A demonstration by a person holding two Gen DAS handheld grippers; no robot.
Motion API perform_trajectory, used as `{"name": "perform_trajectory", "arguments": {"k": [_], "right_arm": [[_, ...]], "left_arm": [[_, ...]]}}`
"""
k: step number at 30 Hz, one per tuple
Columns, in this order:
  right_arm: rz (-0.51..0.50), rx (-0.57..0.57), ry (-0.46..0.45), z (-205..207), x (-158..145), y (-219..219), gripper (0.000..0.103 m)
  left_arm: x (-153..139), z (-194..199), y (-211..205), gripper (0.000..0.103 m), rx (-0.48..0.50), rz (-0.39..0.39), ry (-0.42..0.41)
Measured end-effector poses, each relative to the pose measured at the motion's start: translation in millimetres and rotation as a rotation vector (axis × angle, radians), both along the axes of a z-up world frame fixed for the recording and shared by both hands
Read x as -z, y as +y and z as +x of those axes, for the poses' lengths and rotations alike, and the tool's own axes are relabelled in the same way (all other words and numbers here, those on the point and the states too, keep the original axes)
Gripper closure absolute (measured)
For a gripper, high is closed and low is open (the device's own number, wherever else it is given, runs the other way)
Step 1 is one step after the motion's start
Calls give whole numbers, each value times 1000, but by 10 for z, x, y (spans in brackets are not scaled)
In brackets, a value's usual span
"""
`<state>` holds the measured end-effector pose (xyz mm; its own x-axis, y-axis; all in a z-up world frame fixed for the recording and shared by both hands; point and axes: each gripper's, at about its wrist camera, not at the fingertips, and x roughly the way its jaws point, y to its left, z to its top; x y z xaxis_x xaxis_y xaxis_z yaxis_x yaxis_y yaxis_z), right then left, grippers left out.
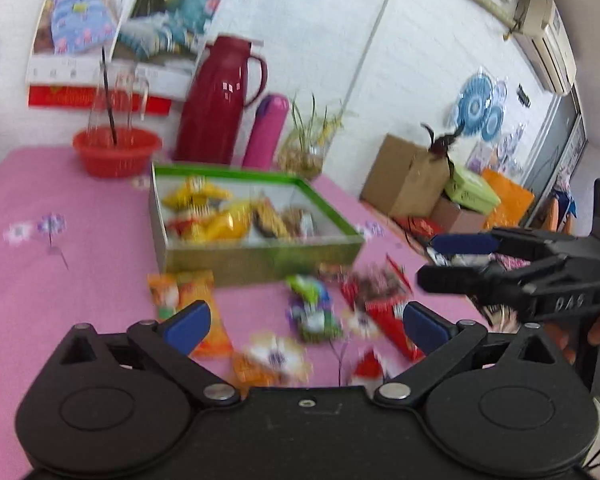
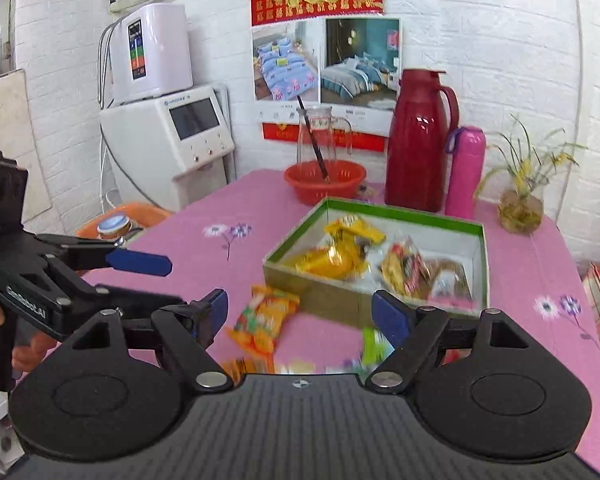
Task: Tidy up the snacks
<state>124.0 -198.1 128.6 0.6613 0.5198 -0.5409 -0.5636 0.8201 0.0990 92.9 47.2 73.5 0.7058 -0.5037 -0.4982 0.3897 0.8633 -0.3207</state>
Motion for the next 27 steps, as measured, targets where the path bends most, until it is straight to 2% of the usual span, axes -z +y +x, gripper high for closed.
{"name": "perform_trajectory", "arguments": {"k": [5, 9, 15, 19, 23, 26, 27], "right_arm": [[-16, 114, 51, -112, 339, -456, 0], [-38, 227, 79, -44, 600, -779, 0], [-5, 272, 107, 60, 820, -1116, 0], [3, 271, 114, 122, 964, -1296, 0], [32, 264, 139, 219, 1090, -1447, 0], [50, 254, 156, 286, 1159, -1536, 0], [56, 249, 160, 306, 1176, -1553, 0]], "left_arm": [[272, -67, -155, 26, 23, -5, 75], [278, -9, -431, 26, 79, -33, 91], [308, 211, -956, 27, 144, -70, 111], [439, 441, -1320, 42, 166, -69, 157], [635, 685, -1649, 70, 173, -42, 204], [774, 855, -1808, 82, 154, -38, 255], [806, 902, -1846, 83, 147, -35, 267]]}}
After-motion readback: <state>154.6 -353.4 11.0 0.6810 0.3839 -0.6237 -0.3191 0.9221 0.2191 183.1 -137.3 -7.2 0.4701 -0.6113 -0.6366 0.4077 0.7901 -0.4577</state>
